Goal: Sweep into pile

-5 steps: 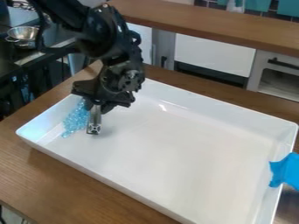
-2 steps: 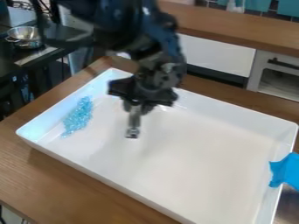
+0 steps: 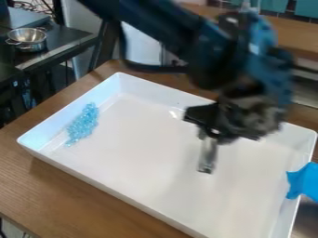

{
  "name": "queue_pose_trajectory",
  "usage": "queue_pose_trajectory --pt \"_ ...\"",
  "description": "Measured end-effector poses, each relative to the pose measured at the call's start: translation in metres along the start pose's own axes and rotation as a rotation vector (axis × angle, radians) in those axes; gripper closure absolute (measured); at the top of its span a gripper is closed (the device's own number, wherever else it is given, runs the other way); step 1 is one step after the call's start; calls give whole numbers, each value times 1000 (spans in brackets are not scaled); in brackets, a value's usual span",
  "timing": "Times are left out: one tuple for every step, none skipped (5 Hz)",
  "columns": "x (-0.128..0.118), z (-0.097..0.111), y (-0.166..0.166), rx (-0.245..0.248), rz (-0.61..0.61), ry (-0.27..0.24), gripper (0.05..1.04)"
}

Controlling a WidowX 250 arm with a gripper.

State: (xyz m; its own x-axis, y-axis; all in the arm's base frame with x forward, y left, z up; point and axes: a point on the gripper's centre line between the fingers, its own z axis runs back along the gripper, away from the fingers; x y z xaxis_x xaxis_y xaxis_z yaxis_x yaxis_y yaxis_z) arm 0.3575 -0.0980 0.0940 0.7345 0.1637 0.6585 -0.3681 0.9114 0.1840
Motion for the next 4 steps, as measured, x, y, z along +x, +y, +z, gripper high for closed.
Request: queue_pose_trajectory --pt "-10 9 -34 -8 -13 -13 735" --pt "-26 6 -56 -19 -47 -41 695" --pt "-30 -2 -57 -46 -84 -86 379" --pt "-33 -10 -40 -50 -116 -51 118"
